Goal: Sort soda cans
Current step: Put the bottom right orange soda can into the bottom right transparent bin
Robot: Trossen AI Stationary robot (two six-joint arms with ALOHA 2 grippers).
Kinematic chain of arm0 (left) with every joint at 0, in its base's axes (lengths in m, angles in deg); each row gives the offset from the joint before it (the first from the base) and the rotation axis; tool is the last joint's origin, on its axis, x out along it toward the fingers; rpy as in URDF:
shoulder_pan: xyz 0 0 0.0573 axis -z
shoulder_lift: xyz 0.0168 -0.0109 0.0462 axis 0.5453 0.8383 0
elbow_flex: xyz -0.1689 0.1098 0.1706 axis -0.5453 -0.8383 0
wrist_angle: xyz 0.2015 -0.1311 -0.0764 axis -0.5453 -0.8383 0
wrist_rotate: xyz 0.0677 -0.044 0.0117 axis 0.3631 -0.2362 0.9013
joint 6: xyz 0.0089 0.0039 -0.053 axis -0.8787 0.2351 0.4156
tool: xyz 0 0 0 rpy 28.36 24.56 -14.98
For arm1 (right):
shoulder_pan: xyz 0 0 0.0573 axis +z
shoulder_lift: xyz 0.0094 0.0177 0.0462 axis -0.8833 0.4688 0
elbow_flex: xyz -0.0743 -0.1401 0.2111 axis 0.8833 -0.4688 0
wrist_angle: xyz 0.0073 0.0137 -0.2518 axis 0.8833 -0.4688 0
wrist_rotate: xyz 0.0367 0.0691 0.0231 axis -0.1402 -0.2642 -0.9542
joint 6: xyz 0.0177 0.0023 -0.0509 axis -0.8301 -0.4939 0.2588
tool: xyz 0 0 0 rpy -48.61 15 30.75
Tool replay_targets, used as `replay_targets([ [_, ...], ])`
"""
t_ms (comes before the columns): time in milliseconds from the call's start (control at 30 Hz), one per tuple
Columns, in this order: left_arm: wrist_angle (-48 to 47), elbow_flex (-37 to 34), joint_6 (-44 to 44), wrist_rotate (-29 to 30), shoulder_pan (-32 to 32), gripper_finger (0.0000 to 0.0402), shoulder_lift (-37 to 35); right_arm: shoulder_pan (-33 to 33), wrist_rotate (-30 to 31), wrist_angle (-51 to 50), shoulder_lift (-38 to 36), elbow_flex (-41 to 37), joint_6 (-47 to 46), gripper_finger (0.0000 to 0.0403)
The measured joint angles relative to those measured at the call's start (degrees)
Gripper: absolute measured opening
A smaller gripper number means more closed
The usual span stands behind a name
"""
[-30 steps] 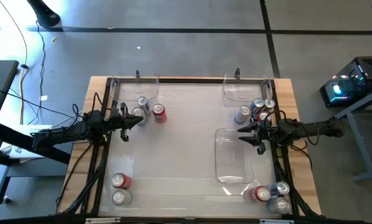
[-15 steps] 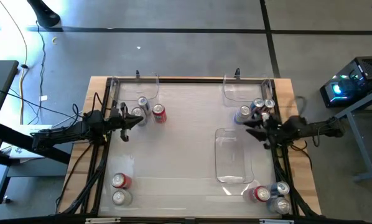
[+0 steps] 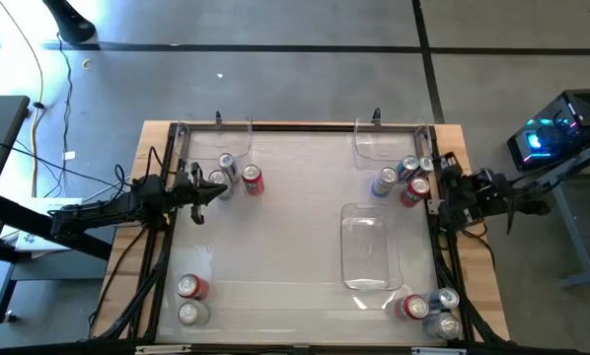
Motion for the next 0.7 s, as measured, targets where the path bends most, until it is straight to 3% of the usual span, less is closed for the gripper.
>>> replay_targets([
  [100,0.0,0.0,0.0,0.0,0.0,0.0001,0.0,0.0,1.3,-19.0,1.1,9.9,0.6,0.0165],
  [200,0.0,0.0,0.0,0.0,0.0,0.0001,0.0,0.0,5.7,-45.2,4.1,23.0,-1.7,0.0166],
  [367,0.1,0.0,1.8,0.0,0.0,0.0001,0.0,0.0,8.8,-81.6,15.6,41.0,-12.9,0.0175],
  [533,0.1,0.0,7.7,0.0,0.0,0.0001,0.0,0.0,-0.3,-105.9,30.0,53.9,-23.2,0.0195],
  [700,0.0,0.0,14.8,0.0,0.0,0.0001,0.0,3.2,-7.2,-119.1,41.4,62.1,-28.7,0.0210],
])
